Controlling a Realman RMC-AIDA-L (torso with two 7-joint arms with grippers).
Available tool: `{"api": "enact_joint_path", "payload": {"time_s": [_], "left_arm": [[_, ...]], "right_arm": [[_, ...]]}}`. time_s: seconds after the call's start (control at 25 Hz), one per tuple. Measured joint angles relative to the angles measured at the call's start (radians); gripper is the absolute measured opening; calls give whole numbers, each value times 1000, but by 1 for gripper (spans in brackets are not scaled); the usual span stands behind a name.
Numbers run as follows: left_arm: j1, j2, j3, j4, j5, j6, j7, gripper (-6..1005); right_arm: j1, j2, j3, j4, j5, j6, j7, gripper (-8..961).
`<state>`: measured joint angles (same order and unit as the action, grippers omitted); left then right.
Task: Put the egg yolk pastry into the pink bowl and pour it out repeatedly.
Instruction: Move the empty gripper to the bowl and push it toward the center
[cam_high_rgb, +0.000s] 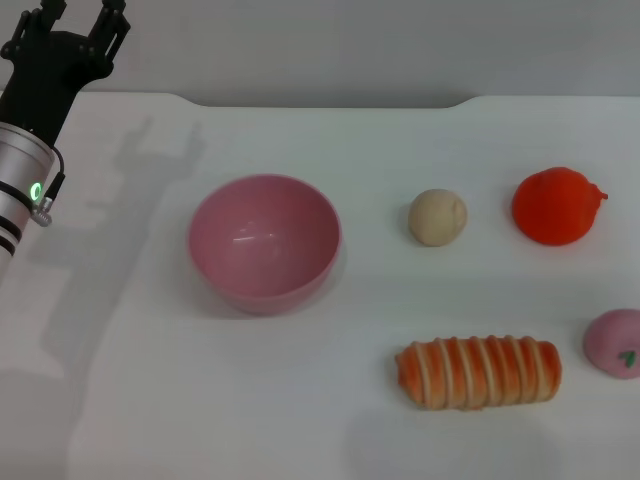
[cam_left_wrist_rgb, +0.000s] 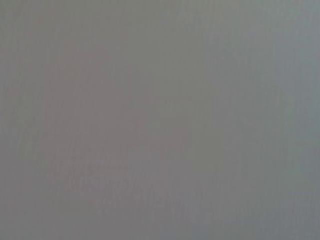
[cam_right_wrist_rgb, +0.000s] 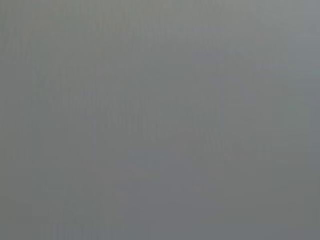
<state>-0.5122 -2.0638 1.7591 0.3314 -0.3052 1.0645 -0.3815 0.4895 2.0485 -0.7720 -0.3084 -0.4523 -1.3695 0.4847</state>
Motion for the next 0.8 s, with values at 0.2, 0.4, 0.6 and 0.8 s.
{"api": "enact_joint_path", "payload": {"time_s": [0.2, 0.4, 0.6, 0.8], "left_arm": [[2, -2, 1, 1, 0, 0, -9, 718], [7, -2, 3, 4, 0, 0, -11, 700], [10, -1, 5, 8, 0, 4, -21, 681], [11, 0, 10, 14, 8, 12, -46, 663]], "right_arm": [[2, 0, -8, -19, -1, 18, 0, 636], [-6, 6, -10, -22, -1, 21, 0, 635], [-8, 11, -34, -23, -1, 21, 0, 636], [-3, 13, -60, -23, -1, 19, 1, 636]]}}
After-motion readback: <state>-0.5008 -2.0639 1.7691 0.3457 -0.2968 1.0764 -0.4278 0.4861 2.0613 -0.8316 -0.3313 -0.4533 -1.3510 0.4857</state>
